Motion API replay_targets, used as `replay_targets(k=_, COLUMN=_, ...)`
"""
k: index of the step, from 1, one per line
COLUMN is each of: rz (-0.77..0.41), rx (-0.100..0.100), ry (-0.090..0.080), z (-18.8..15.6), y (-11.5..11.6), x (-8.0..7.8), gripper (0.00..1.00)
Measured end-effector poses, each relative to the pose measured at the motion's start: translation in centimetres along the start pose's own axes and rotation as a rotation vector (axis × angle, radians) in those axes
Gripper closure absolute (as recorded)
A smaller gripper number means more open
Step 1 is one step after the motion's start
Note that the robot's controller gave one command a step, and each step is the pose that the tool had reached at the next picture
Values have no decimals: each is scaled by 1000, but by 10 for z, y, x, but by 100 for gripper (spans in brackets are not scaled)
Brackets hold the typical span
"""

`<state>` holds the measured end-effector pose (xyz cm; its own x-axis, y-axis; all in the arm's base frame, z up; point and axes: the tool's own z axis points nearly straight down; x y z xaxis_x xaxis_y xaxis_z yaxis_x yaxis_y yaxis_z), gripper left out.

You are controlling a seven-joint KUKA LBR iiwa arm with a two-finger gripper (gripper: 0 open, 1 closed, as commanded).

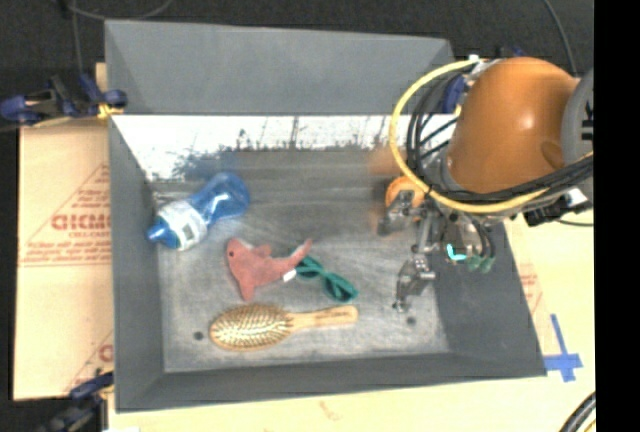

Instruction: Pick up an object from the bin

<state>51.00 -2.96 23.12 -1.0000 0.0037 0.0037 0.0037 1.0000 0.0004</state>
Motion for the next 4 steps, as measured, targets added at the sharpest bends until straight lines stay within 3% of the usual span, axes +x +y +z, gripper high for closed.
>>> replay_targets(k=1, rz=-1, rx=1, ry=-5, z=-3, y=0, x=-1, gripper=0)
replay_targets(k=2, rz=45, rx=-1, ry=-13, z=53, y=33, x=8, gripper=0)
replay_targets(k=3, rz=-23, rx=2, ry=-12, z=119, y=44, x=-7, gripper=0)
replay_targets(k=4, rz=-176, rx=2, ry=-9, z=158, y=69, x=-1, gripper=100)
